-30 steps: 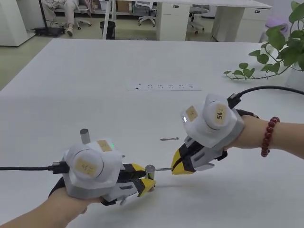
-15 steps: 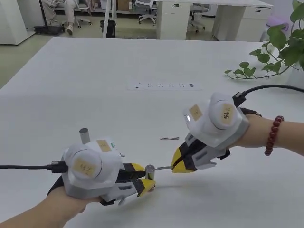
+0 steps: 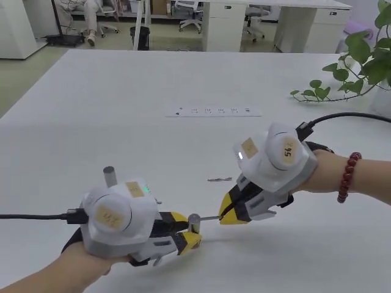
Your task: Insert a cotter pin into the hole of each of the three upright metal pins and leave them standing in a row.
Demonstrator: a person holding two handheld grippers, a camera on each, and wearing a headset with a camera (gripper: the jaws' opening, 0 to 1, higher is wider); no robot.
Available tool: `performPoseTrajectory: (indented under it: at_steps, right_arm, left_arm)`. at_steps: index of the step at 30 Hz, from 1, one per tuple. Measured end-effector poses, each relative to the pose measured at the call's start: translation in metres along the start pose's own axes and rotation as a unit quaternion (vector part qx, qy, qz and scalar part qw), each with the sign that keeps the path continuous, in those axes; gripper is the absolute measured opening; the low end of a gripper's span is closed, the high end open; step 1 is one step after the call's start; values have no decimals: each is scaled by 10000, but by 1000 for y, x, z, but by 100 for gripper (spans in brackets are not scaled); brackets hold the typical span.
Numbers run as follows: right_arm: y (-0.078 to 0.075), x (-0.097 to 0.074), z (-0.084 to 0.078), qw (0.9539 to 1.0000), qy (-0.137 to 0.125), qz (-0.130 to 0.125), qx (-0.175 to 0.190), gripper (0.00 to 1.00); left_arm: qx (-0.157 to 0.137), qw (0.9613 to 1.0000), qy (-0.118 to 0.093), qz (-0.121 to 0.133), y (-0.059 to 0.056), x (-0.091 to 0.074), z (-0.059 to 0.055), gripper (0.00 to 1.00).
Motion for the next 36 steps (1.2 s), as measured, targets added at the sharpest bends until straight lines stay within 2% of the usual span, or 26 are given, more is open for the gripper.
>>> performPoseTrajectory:
  at_steps: [3, 5, 6, 9, 23, 36]
  right_arm:
    - [0, 0, 0, 10000, -8, 23, -54, 3]
    - [0, 0, 1, 9997, 0, 76, -214, 3]
    - [1, 0, 5, 9995, -108, 134, -266, 3]
    - [-1, 0, 5, 9992, -29, 155, -358, 3]
    - [1, 7, 16, 9988, -94, 274, -401, 3]
    - [2, 15, 25, 9994, -232, 193, -185, 4]
  left_arm:
    - [7, 10000, 0, -21, 0, 0, 0, 11]
    - [35, 10000, 12, -43, 0, 0, 0, 11]
    - [50, 10000, 15, -62, 0, 0, 0, 11]
    - [90, 9999, 36, -100, -2, 1, 1, 11]
    - [93, 9999, 35, -133, -3, 2, 1, 11]
    - [53, 9999, 12, -97, -3, 1, 0, 11]
Point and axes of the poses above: the centre of the closed fingertips' face, and the gripper's own axes: x roughly forward along the fingers, y roughly to its left, z roughly out of its top, the point moved 4 cm from there along -x, roughly backward along the fingers, and after that the axes turned 9 degrees about -y, right-handed, at the moved point
